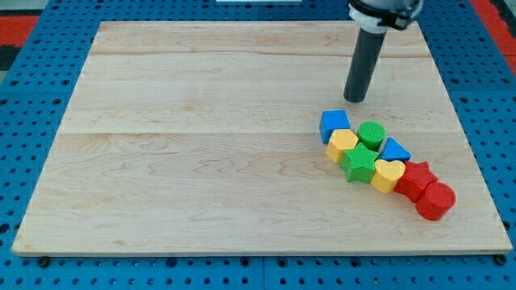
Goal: Point your arm at bottom right
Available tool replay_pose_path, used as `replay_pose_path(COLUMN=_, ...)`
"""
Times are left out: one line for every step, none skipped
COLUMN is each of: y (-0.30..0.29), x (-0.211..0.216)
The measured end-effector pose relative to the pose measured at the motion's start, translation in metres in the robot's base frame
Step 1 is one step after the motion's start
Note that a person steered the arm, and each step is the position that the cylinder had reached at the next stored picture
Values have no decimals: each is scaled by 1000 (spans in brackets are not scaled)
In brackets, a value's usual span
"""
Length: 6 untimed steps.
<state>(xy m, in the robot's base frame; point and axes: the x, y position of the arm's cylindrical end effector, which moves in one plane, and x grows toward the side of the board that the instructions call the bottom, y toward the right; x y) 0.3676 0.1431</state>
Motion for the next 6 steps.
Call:
replay_pose_path(y=26, x=-1)
replay_pose_path(y=69, x=-1)
replay_pose_path(y=114, x=5)
replay_pose_path(y=128, x=45)
replay_pose_path(y=146, x=112)
replay_pose_path(y=188, x=150)
